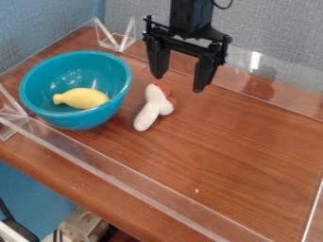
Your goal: Remove the yellow object from the blue bowl and put it on the table
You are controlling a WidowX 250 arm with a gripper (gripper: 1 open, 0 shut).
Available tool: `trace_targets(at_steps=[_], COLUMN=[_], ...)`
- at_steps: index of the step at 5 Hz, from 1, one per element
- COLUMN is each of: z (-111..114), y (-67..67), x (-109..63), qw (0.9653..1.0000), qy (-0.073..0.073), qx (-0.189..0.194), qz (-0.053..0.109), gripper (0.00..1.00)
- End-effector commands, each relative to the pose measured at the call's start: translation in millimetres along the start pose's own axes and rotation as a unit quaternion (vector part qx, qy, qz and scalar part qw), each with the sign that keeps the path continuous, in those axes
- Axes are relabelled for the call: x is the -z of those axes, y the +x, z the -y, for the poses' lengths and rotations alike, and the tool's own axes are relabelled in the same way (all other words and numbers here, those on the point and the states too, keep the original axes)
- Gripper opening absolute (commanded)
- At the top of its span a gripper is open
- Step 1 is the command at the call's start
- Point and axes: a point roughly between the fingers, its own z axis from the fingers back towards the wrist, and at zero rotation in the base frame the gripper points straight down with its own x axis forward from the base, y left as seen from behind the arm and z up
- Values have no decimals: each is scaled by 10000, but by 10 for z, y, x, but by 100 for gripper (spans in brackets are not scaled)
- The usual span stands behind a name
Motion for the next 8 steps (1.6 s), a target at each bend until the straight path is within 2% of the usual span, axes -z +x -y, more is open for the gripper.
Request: trace_targets(at_steps=[1,2,3,4,6,8], z=[-179,-461,-679,-818,-1029,-1164], y=[-18,-58,-191,-320,-350,-417], x=[40,47,92,101,-71,-329], qw=[9995,9978,9960,9940,9930,9908], qy=[53,123,179,246,326,453], qx=[297,625,860,1064,1133,1273], qz=[-107,-174,-169,-74,33,112], gripper=[100,100,100,100,100,100])
